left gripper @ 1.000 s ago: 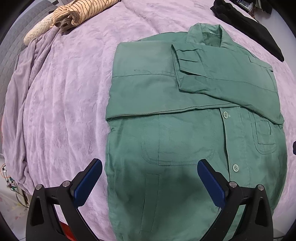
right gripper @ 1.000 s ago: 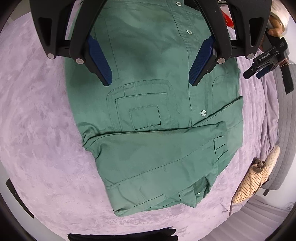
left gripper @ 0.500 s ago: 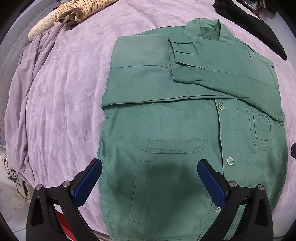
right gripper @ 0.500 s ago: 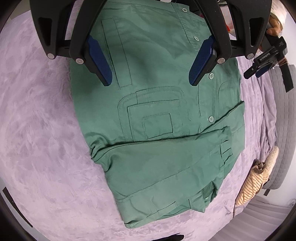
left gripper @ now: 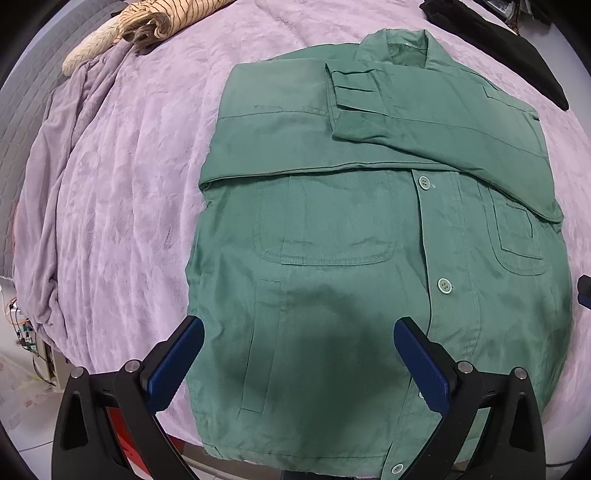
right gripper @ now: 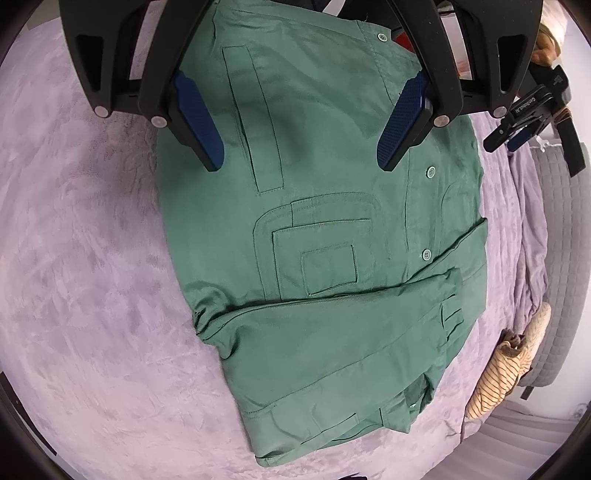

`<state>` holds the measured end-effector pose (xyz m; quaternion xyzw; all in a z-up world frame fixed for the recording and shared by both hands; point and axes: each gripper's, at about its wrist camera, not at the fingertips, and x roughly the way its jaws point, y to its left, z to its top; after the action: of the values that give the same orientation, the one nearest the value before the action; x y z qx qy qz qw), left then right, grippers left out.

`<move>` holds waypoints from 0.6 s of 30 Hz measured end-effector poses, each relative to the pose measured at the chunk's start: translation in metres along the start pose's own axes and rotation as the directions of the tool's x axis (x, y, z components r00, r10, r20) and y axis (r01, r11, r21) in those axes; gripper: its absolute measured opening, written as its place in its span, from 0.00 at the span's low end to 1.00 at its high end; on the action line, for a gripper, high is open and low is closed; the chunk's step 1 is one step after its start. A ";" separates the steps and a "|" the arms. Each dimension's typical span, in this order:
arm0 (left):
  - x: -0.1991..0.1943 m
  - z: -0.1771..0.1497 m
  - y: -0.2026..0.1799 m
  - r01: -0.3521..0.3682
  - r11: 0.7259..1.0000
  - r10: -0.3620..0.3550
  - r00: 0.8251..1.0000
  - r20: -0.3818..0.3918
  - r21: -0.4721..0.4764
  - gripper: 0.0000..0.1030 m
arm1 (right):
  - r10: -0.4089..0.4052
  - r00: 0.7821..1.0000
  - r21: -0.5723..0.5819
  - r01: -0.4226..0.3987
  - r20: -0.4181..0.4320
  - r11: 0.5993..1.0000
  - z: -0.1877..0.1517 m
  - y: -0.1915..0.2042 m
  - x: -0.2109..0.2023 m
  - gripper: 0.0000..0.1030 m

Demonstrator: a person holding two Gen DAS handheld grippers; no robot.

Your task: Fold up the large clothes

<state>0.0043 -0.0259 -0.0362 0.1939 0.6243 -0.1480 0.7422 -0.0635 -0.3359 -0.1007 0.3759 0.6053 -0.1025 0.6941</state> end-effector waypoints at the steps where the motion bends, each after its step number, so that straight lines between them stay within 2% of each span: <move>1: 0.000 -0.001 0.001 0.000 1.000 0.000 1.000 0.003 0.003 1.00 | -0.001 1.000 0.001 0.001 0.000 1.000 -0.002 0.001 0.000 0.85; 8: 0.012 -0.016 0.015 0.035 0.999 -0.035 0.999 -0.006 0.009 1.00 | -0.010 1.000 0.037 0.010 0.011 0.999 -0.018 0.009 0.004 0.85; 18: 0.037 -0.059 0.048 0.049 0.999 -0.049 0.997 -0.056 0.007 1.00 | 0.006 1.000 0.111 -0.004 -0.019 0.994 -0.068 0.018 0.026 0.85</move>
<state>-0.0185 0.0457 -0.0760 0.1855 0.6487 -0.1632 0.7198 -0.0981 -0.2712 -0.1161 0.4162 0.6045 -0.1307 0.6665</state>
